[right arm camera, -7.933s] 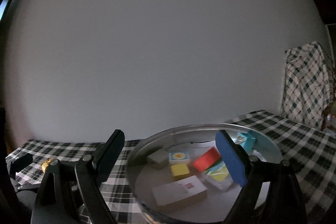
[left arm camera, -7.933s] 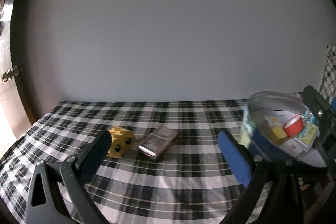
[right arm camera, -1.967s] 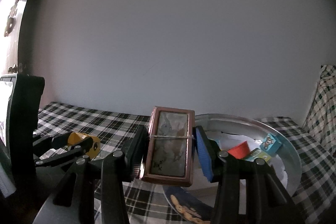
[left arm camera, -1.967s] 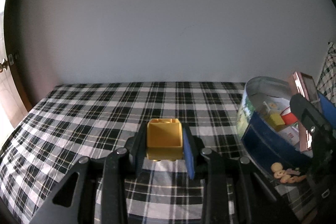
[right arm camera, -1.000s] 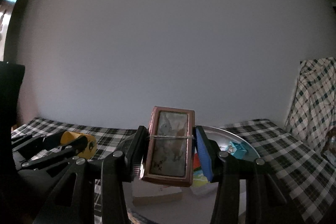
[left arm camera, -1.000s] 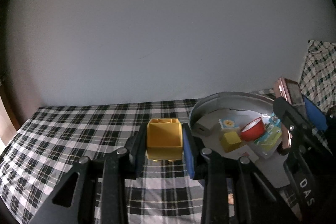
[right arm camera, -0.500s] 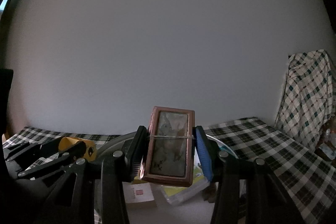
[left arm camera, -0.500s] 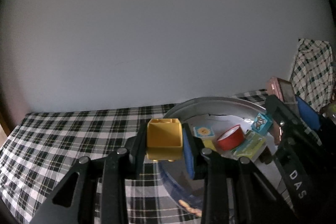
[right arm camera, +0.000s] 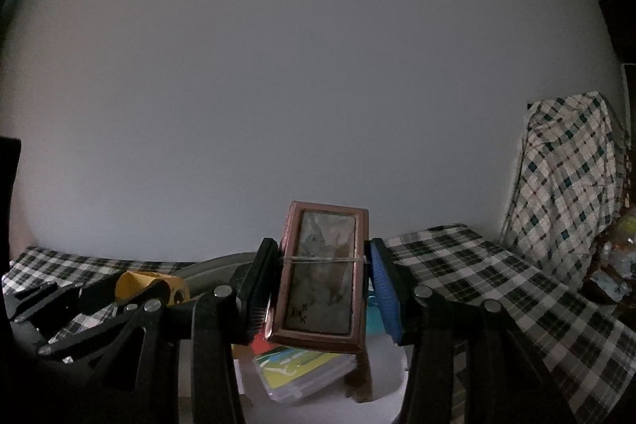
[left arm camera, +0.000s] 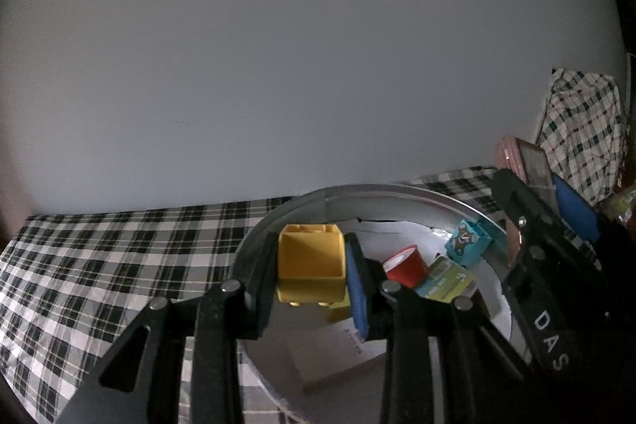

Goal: Organize rigid objects
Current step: 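Carry the yellow brick and brown framed block over the tin with both tools, then lower both blocks into the tin and open both tools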

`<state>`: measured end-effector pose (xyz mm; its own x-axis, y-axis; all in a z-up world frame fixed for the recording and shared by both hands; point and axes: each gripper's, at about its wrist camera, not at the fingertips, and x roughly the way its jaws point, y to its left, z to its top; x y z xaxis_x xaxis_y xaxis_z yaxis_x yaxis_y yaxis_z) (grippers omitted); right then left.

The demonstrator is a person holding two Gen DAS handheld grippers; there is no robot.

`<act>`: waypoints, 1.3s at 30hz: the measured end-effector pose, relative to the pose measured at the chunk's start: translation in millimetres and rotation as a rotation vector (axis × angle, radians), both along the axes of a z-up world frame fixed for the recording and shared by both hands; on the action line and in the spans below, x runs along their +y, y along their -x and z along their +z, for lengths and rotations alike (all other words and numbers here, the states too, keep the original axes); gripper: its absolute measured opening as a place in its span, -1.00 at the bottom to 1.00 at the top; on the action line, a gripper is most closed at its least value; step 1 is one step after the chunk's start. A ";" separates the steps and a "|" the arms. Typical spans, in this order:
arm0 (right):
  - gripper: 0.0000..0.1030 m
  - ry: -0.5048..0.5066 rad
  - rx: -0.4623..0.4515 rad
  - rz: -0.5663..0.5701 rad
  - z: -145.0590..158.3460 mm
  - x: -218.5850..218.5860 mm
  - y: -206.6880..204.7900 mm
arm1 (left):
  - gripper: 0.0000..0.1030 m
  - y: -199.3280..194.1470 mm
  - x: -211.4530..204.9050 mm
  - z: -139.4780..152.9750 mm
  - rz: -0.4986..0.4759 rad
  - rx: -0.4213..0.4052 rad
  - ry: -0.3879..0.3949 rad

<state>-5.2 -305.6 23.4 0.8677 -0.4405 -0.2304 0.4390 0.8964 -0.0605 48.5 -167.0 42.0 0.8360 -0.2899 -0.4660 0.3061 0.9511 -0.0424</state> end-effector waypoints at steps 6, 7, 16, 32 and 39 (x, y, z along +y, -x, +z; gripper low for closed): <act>-0.03 -0.008 0.002 -0.016 1.8 -13.7 -4.7 | -0.41 -5.9 -10.2 -1.6 -0.003 0.011 0.005; -0.03 -0.008 0.003 -0.018 2.1 -15.4 -5.9 | -0.41 -7.1 -10.9 -1.7 -0.003 0.014 0.006; -0.03 -0.007 0.020 -0.020 2.2 -25.4 -12.6 | -0.41 -18.8 -19.6 -2.8 -0.004 0.044 0.002; -0.03 -0.115 0.163 0.017 -3.8 -54.0 -44.2 | -0.41 -49.8 -32.4 -7.5 -0.006 0.168 -0.057; -0.03 -0.159 0.232 0.068 -10.7 -56.7 -53.5 | -0.10 -55.6 -40.7 -19.4 -0.022 0.242 -0.105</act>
